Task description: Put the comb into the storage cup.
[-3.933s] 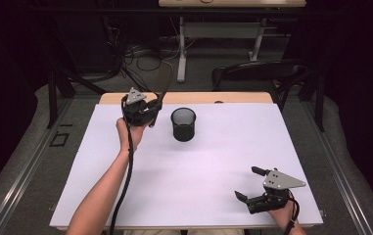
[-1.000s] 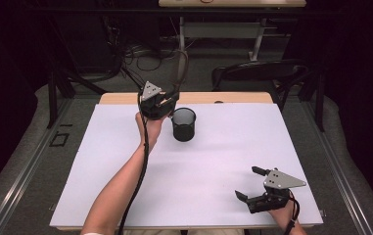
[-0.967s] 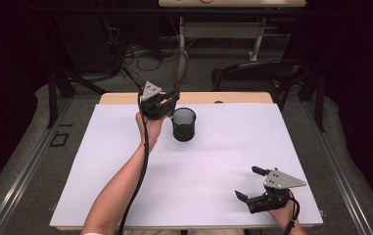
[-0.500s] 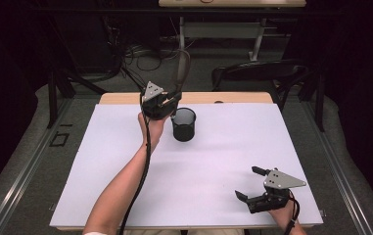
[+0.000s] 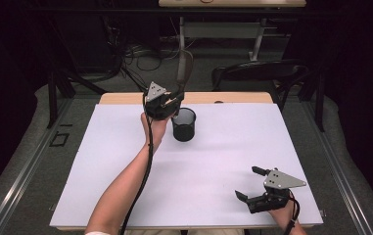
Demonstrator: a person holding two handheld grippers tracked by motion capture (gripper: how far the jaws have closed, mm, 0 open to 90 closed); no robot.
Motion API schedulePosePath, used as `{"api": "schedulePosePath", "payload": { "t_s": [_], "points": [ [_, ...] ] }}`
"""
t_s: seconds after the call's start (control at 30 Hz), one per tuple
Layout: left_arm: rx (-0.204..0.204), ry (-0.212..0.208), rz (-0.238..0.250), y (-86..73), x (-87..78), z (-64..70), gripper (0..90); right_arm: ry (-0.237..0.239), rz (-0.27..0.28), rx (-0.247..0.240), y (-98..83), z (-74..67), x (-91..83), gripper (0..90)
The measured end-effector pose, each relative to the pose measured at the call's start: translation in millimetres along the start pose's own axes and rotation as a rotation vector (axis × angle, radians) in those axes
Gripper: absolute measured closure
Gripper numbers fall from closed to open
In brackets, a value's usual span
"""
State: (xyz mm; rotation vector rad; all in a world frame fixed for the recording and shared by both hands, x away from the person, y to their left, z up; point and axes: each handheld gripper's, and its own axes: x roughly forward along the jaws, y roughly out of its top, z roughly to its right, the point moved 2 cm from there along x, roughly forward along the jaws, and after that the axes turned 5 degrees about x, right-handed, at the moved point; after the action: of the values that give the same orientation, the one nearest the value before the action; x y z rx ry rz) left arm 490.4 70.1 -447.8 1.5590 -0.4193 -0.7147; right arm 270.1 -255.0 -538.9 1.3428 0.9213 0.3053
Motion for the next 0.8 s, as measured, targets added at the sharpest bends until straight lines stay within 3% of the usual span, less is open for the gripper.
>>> {"api": "schedulePosePath", "payload": {
  "t_s": [0.8],
  "points": [
    [-0.012, -0.02, 0.035, -3.9, 8.0, 3.6, 72.5, 0.002, 0.0, 0.003, 0.0, 0.0, -0.3, 0.0]
  ]
}}
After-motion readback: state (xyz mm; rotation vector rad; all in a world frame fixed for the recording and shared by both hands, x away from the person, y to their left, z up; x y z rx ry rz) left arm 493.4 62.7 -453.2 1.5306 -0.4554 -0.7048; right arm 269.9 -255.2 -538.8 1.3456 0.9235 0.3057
